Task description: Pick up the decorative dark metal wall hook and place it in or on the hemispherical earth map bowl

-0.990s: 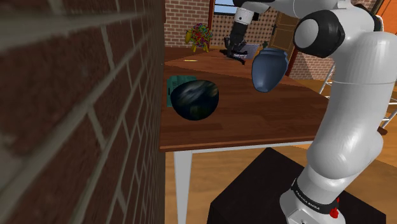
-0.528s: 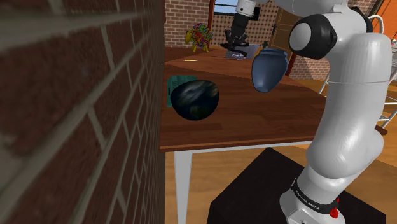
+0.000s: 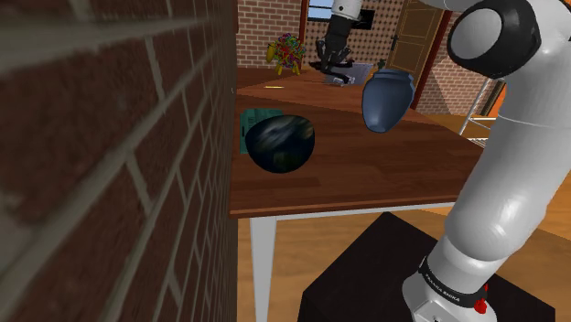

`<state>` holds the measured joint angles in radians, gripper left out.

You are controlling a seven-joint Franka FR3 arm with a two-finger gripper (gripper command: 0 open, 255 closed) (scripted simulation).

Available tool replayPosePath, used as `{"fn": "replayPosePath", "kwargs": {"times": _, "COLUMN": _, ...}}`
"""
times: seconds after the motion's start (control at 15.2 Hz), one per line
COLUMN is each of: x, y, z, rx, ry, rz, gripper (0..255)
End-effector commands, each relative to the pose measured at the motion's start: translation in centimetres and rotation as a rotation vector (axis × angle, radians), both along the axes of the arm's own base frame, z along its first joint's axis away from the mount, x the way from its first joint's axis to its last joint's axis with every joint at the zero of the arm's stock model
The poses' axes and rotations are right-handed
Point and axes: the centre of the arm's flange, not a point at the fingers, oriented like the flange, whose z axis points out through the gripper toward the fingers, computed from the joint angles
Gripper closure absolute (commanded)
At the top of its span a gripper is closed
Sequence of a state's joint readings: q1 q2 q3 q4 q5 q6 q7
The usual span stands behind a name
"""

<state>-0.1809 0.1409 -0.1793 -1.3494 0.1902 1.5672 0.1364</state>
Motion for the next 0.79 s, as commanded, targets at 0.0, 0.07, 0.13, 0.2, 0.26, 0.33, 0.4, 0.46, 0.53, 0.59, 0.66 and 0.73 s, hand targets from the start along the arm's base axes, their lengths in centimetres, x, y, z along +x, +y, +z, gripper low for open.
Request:
{"fn": "replayPosePath", "kwargs": {"times": 0.0, "x": -1.2, "y": 2.6, "z": -0.4, "rx": -0.001, "ry": 0.000, "rz": 0.000, "gripper": 255}}
{"fn": "replayPosePath", "kwargs": {"times": 0.07, "x": -1.6, "y": 3.8, "z": -0.4, "rx": -0.001, "ry": 0.000, "rz": 0.000, "gripper": 255}}
{"fn": "replayPosePath", "kwargs": {"times": 0.13, "x": -2.0, "y": 5.1, "z": -0.4, "rx": -0.001, "ry": 0.000, "rz": 0.000, "gripper": 255}}
{"fn": "replayPosePath", "kwargs": {"times": 0.2, "x": -2.5, "y": 6.3, "z": -0.4, "rx": -0.001, "ry": 0.000, "rz": 0.000, "gripper": 255}}
{"fn": "replayPosePath", "kwargs": {"times": 0.26, "x": -2.9, "y": 7.6, "z": -0.5, "rx": -0.001, "ry": 0.000, "rz": 0.000, "gripper": 255}}
{"fn": "replayPosePath", "kwargs": {"times": 0.33, "x": -3.3, "y": 8.8, "z": -0.5, "rx": -0.001, "ry": 0.000, "rz": 0.000, "gripper": 255}}
{"fn": "replayPosePath", "kwargs": {"times": 0.4, "x": -3.7, "y": 10.1, "z": -0.5, "rx": -0.001, "ry": 0.000, "rz": 0.000, "gripper": 255}}
{"fn": "replayPosePath", "kwargs": {"times": 0.46, "x": -4.2, "y": 11.3, "z": -0.5, "rx": -0.001, "ry": 0.000, "rz": 0.000, "gripper": 255}}
{"fn": "replayPosePath", "kwargs": {"times": 0.53, "x": -4.6, "y": 12.6, "z": -0.5, "rx": -0.001, "ry": 0.000, "rz": 0.000, "gripper": 255}}
{"fn": "replayPosePath", "kwargs": {"times": 0.59, "x": -5.0, "y": 13.8, "z": -0.5, "rx": -0.001, "ry": 0.000, "rz": 0.000, "gripper": 255}}
{"fn": "replayPosePath", "kwargs": {"times": 0.66, "x": -5.5, "y": 15.0, "z": -0.5, "rx": -0.001, "ry": 0.000, "rz": 0.000, "gripper": 255}}
{"fn": "replayPosePath", "kwargs": {"times": 0.73, "x": -5.9, "y": 16.3, "z": -0.5, "rx": -0.001, "ry": 0.000, "rz": 0.000, "gripper": 255}}
